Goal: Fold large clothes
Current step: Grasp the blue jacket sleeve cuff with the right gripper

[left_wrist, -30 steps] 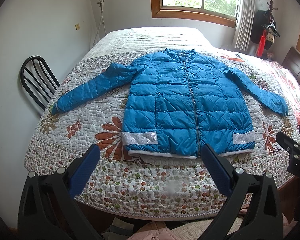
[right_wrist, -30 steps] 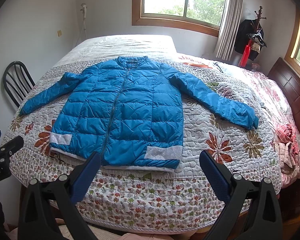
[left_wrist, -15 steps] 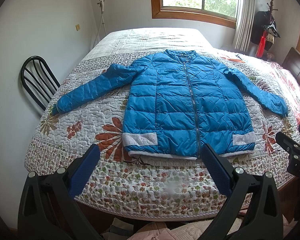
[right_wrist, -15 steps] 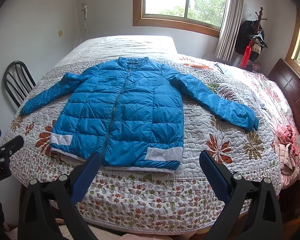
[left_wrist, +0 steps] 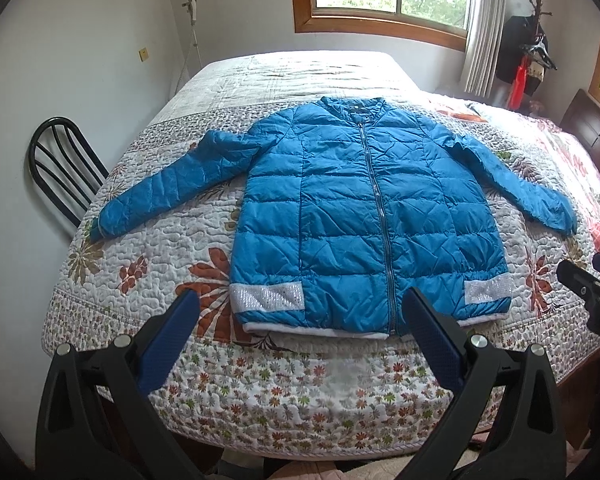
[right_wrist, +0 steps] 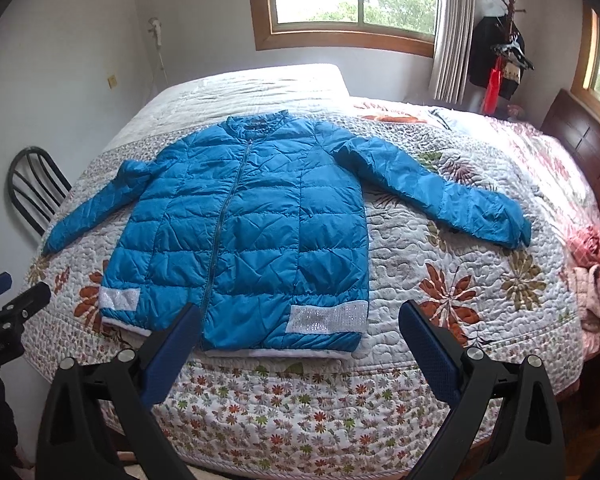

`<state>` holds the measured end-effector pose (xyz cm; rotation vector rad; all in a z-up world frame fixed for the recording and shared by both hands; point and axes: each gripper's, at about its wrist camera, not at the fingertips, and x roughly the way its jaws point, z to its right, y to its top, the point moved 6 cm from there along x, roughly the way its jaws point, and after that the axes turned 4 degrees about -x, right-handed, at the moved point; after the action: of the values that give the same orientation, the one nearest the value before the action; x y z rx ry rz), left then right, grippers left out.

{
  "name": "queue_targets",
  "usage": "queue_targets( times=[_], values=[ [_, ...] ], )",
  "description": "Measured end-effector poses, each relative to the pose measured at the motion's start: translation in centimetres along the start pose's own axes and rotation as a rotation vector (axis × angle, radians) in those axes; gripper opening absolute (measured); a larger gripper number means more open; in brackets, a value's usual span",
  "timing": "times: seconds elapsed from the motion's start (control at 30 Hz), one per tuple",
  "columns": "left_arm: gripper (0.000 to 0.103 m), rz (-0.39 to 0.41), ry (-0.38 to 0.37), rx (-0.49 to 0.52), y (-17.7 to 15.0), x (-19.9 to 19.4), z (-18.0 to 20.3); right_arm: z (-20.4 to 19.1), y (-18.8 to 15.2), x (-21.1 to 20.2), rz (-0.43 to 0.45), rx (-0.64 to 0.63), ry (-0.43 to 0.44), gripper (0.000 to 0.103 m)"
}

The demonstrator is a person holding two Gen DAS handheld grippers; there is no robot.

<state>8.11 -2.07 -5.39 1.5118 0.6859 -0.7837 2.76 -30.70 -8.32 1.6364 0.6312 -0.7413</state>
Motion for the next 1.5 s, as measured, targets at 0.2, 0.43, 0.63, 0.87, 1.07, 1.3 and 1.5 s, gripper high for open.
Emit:
queue_targets(
  times=[0.2, 0.43, 0.63, 0.87, 1.07, 1.3, 1.5],
  values=[
    [0.100, 0.068, -0.105, 0.073, 4.6, 4.0, 5.3, 9.8, 2.6, 2.6, 0.027, 0.163, -0.049, 0.099],
    [0.100, 0.085, -0.198, 0.142, 10.8, 9.0, 16.3, 20.8, 6.3, 6.3, 0.020, 0.231, -0.120, 0.099],
    [0.100, 0.046, -0.259, 0.146, 14.4, 14.3, 26.5, 29.5, 7.7, 12.3, -0.087, 0.274, -0.151, 0.099],
    [0.100, -0.074, -0.219, 0.170, 15.0, 23.1, 35.7, 39.1, 6.8, 19.3, -0.228, 0.372, -0.114, 0.099],
    [0.099, -0.144, -0.200, 0.198, 14.4, 28.3, 39.8, 44.8, 5.4, 21.9, -0.295, 0.428, -0.137, 0.099],
    [0.099, -0.209, -0.202, 0.181, 13.9, 31.5, 41.3, 45.4, 4.8, 25.4, -0.349, 0.412, -0.069, 0.098],
    [0.099, -0.236, -0.203, 0.182, 13.3, 33.0, 41.5, 45.1, 5.2, 25.5, -0.329, 0.363, -0.137, 0.074]
  ],
)
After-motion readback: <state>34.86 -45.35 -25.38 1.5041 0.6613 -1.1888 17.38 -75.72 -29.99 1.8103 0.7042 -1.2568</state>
